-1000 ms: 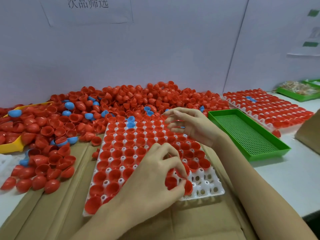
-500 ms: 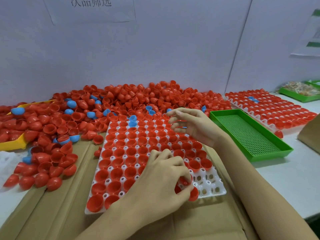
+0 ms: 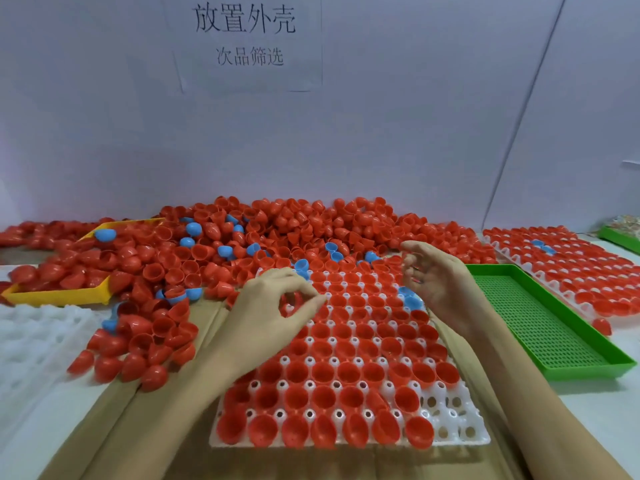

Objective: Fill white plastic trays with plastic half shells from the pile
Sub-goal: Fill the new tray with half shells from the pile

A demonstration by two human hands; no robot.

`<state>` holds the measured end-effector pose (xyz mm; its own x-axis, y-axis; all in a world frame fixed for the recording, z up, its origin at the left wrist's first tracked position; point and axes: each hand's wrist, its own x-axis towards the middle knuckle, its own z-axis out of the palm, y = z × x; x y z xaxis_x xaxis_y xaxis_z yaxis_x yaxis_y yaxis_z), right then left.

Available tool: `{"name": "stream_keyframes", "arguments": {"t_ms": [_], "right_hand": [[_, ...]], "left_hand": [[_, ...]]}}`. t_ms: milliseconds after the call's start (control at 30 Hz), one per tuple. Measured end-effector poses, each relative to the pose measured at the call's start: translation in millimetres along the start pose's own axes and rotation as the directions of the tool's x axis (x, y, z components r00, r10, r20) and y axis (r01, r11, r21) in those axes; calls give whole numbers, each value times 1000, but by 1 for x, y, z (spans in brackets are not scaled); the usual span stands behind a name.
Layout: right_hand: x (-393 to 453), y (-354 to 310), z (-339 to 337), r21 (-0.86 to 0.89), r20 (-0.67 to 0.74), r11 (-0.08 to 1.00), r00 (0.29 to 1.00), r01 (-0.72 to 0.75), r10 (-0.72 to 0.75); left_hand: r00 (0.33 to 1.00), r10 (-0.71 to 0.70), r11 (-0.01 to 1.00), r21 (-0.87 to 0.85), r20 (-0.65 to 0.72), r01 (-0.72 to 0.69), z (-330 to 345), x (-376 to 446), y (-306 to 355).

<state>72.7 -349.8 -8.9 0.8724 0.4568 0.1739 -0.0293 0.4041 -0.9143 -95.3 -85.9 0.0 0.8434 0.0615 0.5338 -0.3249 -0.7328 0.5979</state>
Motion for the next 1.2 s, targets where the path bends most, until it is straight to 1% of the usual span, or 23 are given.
{"name": "stream_keyframes", "arguments": {"t_ms": [33,67,133,167,200,267,300,367,433,467,567,667,733,800,867,900,1000,1100,1200], "right_hand": [[1,0,1,-36,-44,999,998,37,-39],[2,0,3,-109,-84,991,993,74,-84],[7,-1,10,-323,-139,940,976,113,-165],[12,-2,16,-445,-142,888,970,114,-196],[18,-3,23,-568,-129,816,967,109,-219],[35,-4,39,-779,-58,619,970,104,-235],[46,-3,48,-857,-4,503,975,112,-223],[69,3,64,-953,105,267,982,144,-155],[93,12,81,-980,186,60,981,190,-55],[104,18,90,-978,206,-19,979,206,0],[133,36,115,-949,227,-194,966,247,120],[156,49,128,-870,223,-423,968,251,116],[166,54,132,-829,186,-523,980,196,72],[171,61,132,-827,148,-546,989,133,16],[173,66,129,-863,118,-497,993,89,-27],[174,67,126,-897,102,-436,994,73,-44],[170,63,114,-980,85,-191,990,62,-116],[156,52,101,-994,110,-23,982,108,-155],[128,38,90,-977,139,134,974,164,-177]], "left_hand": [[999,-34,999,26,-33,34,-4,2,-12],[997,-57,997,49,-61,60,-7,3,-23],[991,-73,993,88,-115,83,-11,5,-42],[987,-72,991,103,-144,88,-13,6,-50],[983,-71,989,117,-172,92,-15,7,-56],[975,-69,985,137,-209,100,-17,8,-64],[974,-68,984,146,-214,101,-17,8,-67],[976,-60,980,173,-208,97,-18,6,-68],[979,-37,974,212,-200,81,-18,5,-67],[981,-23,969,238,-195,71,-18,5,-66],[984,13,954,296,-180,42,-19,4,-62],[977,76,948,319,-201,-8,-20,3,-58],[971,112,934,355,-213,-30,-20,3,-56],[967,131,922,385,-218,-38,-21,3,-54],[962,151,910,411,-228,-46,-21,3,-53],[960,158,905,424,-231,-47,-22,3,-53],[956,154,897,441,-251,-29,-23,3,-52],[958,129,907,421,-258,-9,-22,4,-50],[969,96,920,391,-227,0,-22,3,-47]]}}
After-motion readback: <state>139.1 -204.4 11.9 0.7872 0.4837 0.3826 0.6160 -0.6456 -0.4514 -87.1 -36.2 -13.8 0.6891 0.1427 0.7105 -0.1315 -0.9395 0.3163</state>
